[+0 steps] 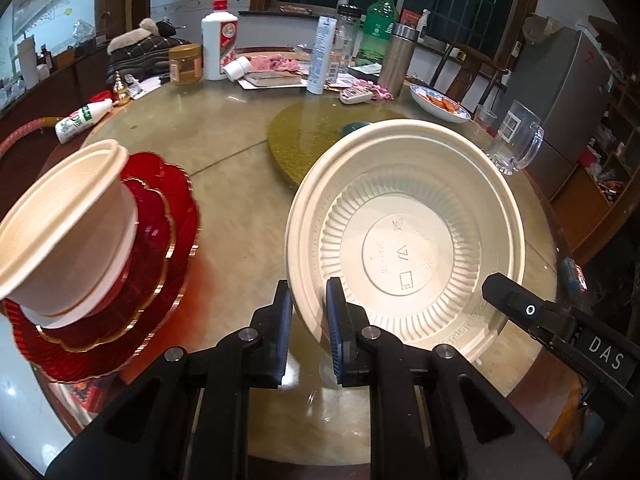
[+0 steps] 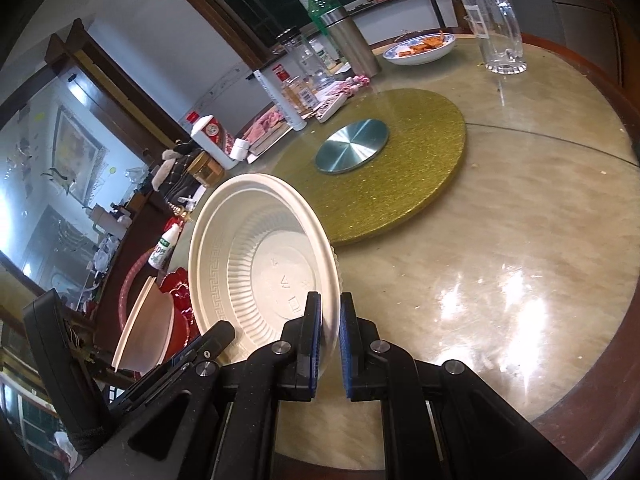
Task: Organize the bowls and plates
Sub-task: 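Lift the second beige bowl with both grippers and carry it toward the red stack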
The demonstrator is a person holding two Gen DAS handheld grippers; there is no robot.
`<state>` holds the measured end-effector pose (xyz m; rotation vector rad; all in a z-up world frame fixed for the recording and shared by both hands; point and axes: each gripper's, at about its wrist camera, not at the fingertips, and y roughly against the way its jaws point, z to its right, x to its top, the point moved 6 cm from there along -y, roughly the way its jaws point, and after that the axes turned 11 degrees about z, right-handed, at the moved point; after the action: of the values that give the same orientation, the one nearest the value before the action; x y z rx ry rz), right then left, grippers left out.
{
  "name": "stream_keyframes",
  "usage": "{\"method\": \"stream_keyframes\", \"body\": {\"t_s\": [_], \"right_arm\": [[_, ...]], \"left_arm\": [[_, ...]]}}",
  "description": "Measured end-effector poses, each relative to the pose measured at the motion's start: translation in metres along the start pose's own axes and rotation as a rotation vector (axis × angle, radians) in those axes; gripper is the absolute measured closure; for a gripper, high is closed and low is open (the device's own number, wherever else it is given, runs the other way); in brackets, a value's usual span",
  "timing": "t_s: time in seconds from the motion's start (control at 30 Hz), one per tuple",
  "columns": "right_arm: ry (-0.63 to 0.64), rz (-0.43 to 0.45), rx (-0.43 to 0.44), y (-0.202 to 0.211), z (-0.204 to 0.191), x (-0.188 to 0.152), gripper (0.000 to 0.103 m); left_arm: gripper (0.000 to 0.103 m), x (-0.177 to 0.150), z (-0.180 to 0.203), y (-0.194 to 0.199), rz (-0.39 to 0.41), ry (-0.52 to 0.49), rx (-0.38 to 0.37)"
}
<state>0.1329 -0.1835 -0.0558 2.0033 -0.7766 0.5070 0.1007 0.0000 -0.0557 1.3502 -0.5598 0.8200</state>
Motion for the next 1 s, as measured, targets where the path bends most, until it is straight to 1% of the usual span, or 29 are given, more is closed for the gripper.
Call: {"method": "stream_keyframes", "body": {"t_s": [0.17, 0.37, 0.7, 1.0], "right_arm": [[0.031, -0.003, 0.022, 0.000, -0.015, -0.003, 0.094], [0.059, 0.004, 0.024, 0.002, -0.028, -0.008, 0.094], [0.075, -0.009, 0.021, 0.001, -0.036, -0.020, 0.094], [0.078, 0.001, 0.033, 0.007, -0.036, -0.018, 0.094]], "left_arm": [[0.088, 0.003, -0.012, 0.009, 0.028, 0.014, 0.014], [0.088, 0.001, -0.023, 0.015, 0.035, 0.036, 0.014], [0.088, -0.008, -0.033, 0.020, 0.027, 0.055, 0.007], [0.088, -0.005, -0.030, 0.024, 0.035, 0.049, 0.000]]}}
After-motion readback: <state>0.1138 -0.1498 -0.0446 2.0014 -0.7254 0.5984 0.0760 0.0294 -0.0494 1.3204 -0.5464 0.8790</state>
